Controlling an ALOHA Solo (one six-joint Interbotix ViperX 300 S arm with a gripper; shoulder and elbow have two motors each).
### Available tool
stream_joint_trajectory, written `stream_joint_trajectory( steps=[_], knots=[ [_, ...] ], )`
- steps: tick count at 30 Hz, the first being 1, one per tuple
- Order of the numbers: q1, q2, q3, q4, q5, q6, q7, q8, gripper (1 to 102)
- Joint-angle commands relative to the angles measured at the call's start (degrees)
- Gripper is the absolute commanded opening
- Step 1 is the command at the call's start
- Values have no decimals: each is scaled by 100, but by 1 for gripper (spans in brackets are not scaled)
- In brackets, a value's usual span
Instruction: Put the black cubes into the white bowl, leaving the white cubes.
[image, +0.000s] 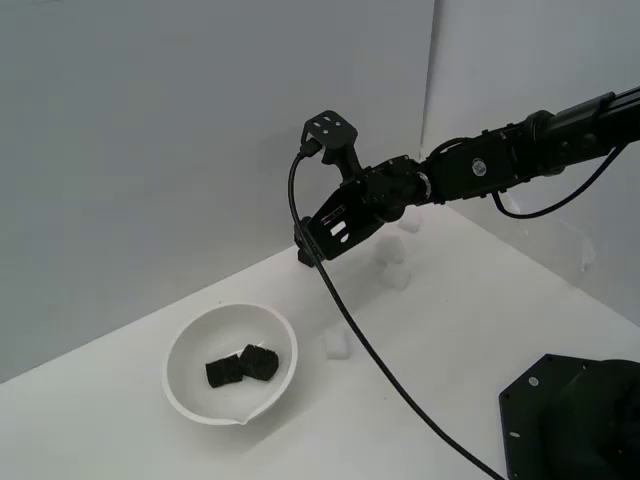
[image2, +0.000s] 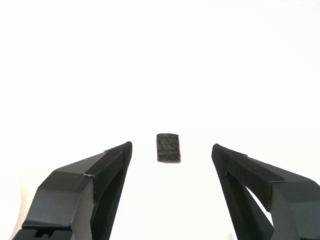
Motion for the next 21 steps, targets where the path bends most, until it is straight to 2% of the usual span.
stream_joint_trajectory(
  steps=[1, 7, 14, 21],
  knots=[
    [-79, 0, 18, -141, -176, -53, -26, 53, 87],
    [-79, -185, -167, -158, -193, -62, -123, 53, 87],
    [-70, -360, -334, -158, -202, -62, -448, 44, 93],
    [-70, -712, -694, -202, -246, -62, -527, 44, 93]
  ],
)
